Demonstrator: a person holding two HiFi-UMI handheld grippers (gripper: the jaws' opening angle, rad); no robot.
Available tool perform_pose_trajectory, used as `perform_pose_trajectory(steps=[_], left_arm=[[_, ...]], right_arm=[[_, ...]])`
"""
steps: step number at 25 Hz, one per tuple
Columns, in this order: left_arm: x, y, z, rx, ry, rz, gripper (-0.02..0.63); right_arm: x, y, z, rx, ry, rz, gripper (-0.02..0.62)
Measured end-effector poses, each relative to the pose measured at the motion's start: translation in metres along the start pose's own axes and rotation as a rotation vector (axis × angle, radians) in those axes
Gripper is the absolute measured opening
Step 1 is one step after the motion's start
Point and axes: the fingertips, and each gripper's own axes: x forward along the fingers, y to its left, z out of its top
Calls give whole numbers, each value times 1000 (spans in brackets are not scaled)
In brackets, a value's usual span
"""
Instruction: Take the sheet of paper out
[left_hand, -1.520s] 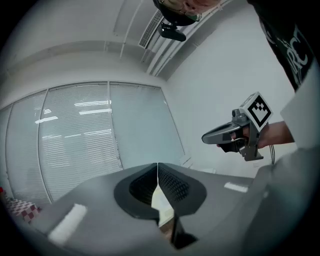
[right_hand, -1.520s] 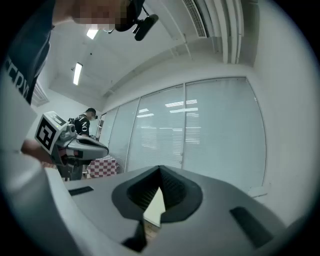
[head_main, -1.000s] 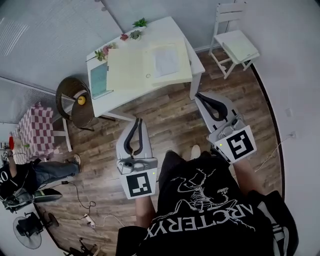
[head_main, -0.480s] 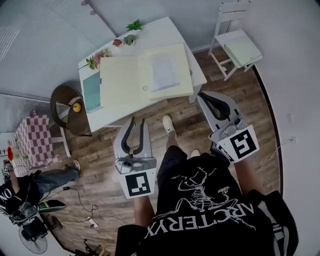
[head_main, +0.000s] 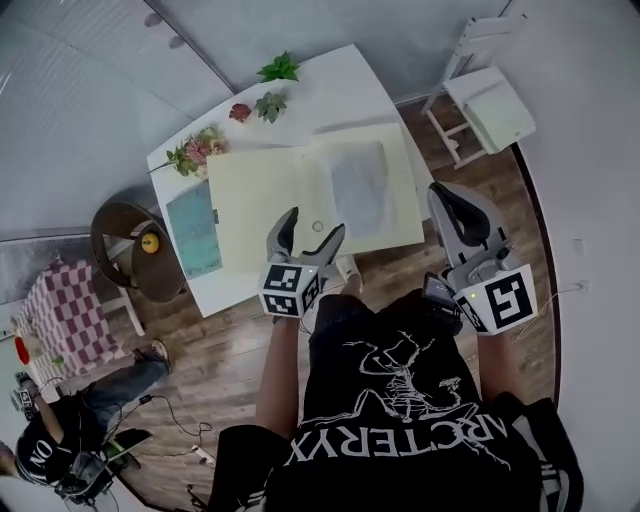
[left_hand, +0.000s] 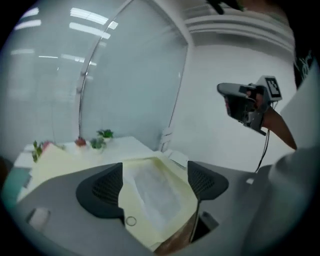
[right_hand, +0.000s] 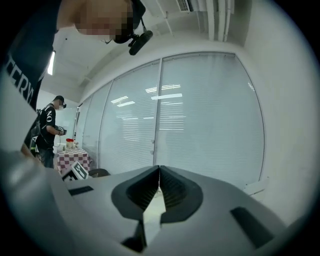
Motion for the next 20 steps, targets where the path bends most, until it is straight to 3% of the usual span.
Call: perform_pose_trajectory(steps=[5,10,12,15,20], left_arm=[[77,51,-56,-451,107,-130,432],[116,73,-73,-772,118,-234,477],[121,72,-79,-838,130,-274,477],[126,66,-89,-855,164,-304,477],[136,62,-94,-899,151,-325,476]], right_arm=[[17,-19,-2,-11,48,-80,12],[15,-47,-4,11,63,-137,12],[16,-53,-3,9,59,-129,12],[19,-57,-1,-7,51,-106,12],[14,-61,5,-21,50,-92,12]])
